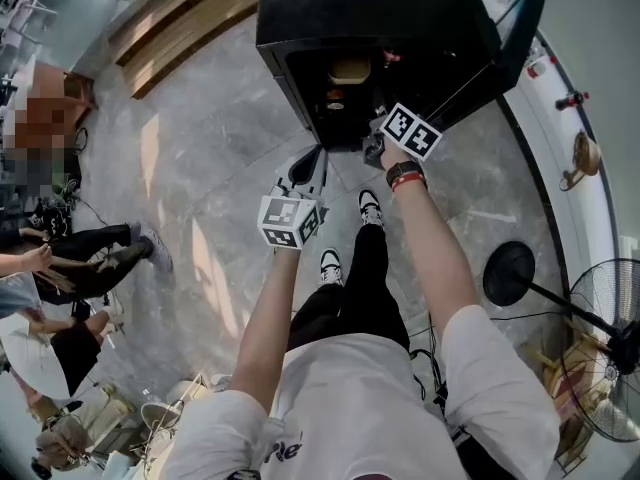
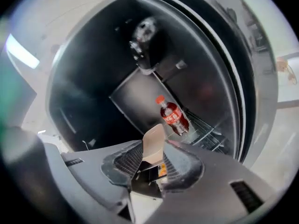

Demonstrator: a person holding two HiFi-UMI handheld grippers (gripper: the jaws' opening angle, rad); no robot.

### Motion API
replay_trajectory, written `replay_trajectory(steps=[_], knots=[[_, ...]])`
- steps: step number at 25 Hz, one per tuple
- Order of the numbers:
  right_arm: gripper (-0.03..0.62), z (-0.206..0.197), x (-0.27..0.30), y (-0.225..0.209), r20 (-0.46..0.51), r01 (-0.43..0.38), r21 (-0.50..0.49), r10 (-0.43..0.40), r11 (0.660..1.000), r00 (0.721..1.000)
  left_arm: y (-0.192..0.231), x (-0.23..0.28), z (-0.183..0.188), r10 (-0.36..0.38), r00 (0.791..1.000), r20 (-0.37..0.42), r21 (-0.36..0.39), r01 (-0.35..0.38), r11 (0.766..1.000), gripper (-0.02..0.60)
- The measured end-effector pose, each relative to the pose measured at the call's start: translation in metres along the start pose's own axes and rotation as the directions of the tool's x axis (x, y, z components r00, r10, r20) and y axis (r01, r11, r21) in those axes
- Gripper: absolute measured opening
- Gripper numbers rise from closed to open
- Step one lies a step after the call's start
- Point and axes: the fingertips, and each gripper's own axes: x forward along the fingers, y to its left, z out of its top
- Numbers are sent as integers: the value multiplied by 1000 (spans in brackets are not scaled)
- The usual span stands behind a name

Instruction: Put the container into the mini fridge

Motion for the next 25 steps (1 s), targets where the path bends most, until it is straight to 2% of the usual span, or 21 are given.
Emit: replay_trajectory(steps=[12,16,25], knots=[[120,9,-79,40,-1,-35,-90,35,995,999,-14,-23,41,-17,1000,22,20,17,1000,20],[120,8,-110,56,-10,-70,-141,69,988,998,-26,-35,53,-30,999,20,33,29,999,20],[121,11,-180,81,-17,-71,-251,69,965,997,-43,-60,79,-33,999,29,56,31,998,20]])
